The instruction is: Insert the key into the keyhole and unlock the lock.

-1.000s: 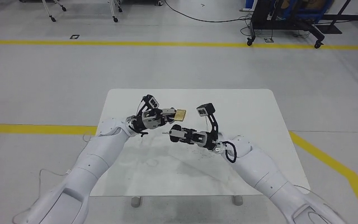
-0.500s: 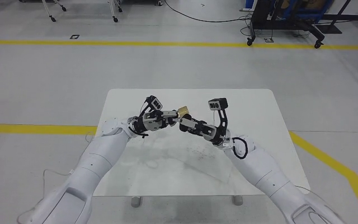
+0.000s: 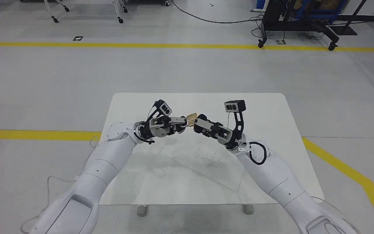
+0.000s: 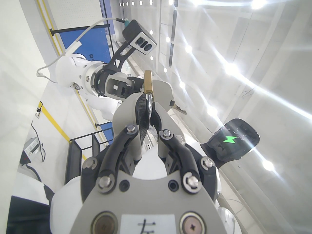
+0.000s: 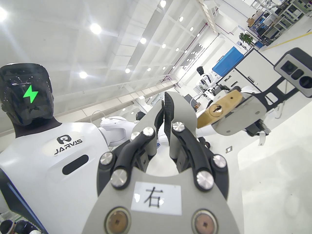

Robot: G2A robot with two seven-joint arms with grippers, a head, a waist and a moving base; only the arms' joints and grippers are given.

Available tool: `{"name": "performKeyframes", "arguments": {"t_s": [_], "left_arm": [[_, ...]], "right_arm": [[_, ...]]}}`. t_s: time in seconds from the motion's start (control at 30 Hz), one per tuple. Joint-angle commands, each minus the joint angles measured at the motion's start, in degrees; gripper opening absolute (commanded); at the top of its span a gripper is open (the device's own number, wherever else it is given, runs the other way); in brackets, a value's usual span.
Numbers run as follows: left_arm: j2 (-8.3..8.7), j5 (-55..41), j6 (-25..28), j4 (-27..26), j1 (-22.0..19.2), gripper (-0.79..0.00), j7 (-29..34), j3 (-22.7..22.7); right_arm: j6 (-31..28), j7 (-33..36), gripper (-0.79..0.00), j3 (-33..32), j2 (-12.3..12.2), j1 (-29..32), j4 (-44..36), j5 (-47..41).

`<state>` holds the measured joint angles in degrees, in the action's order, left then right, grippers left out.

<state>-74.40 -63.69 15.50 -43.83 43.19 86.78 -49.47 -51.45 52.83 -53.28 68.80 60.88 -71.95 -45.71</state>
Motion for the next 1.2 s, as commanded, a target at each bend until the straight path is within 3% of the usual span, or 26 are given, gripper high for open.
{"name": "performKeyframes", "arguments": {"t_s": [0.0, 0.83, 1.03, 1.17], "left_arm": [[-0.21, -1.4, -0.6, 0.3, 0.1, -0.785, 1.1, -0.5], [-0.94, 3.3, -5.5, -1.1, -0.3, -0.785, 1.2, 1.6], [-0.75, 4.3, -4.9, -2.4, -0.6, -0.785, 1.2, 2.6], [-0.24, 7.4, -1.0, -2.9, -1.3, -0.785, 1.2, 3.1]], "right_arm": [[-0.1, -0.1, -0.785, -0.5, -0.1, 0.2, -0.2, -0.3], [0.7, 0.7, -0.785, -1.8, 0.8, 0.3, 1.3, -1.7], [1.3, 1.3, -0.785, -1.9, 1.1, 0.3, 1.7, -1.3], [1.4, 1.4, -0.785, -2.3, 1.2, 0.2, 1.9, -1.1]]}}
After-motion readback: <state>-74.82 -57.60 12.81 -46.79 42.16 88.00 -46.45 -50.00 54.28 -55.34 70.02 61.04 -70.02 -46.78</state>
